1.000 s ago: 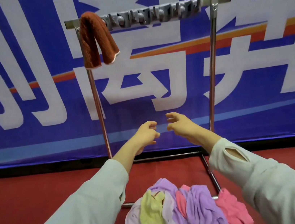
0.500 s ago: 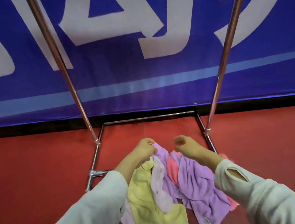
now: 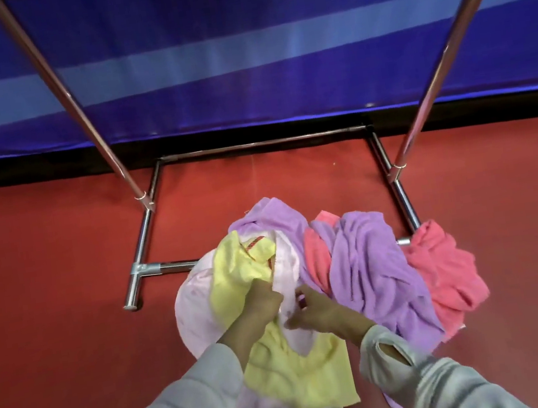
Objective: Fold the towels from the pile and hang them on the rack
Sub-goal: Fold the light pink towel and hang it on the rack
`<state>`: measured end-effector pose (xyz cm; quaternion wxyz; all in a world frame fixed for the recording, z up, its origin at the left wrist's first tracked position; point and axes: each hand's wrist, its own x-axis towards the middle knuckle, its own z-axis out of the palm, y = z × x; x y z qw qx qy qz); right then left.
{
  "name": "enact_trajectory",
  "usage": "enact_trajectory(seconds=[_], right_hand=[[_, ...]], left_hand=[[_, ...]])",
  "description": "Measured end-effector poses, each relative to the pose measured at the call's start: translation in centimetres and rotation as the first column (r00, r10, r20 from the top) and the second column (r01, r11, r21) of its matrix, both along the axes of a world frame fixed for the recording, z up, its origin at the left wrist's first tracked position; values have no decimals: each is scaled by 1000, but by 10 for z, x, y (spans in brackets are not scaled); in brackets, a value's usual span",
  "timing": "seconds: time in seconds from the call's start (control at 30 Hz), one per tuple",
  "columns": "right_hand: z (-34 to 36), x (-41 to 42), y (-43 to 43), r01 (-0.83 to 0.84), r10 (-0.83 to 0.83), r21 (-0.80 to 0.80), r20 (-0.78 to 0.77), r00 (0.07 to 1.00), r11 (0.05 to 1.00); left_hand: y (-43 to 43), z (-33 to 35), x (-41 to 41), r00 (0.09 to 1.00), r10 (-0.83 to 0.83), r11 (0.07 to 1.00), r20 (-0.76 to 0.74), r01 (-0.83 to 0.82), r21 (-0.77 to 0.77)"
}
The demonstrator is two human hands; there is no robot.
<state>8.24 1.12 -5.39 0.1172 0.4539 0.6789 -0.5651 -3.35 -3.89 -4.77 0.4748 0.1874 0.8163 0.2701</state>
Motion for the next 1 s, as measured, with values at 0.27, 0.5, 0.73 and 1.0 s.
enact_trajectory(seconds=[0.27,0.5,0.73,1.0], right_hand=[[10,8,8,72,-81,440,2,997,895],[114,10,35,420,-281,260,-439,853,869],[229,16,22,405,-224,149,-640,735,902],[349,36,4,538,-140,295,-767,626,790]], left_hand=[[0,13,-4,973,167,950,161,-202,237],[10,80,4,992,-9,892,123,-48,450],[14,180,10,981,-74,775,-177,168,609],[-3,301,30,994,26,668,-106,61,742]])
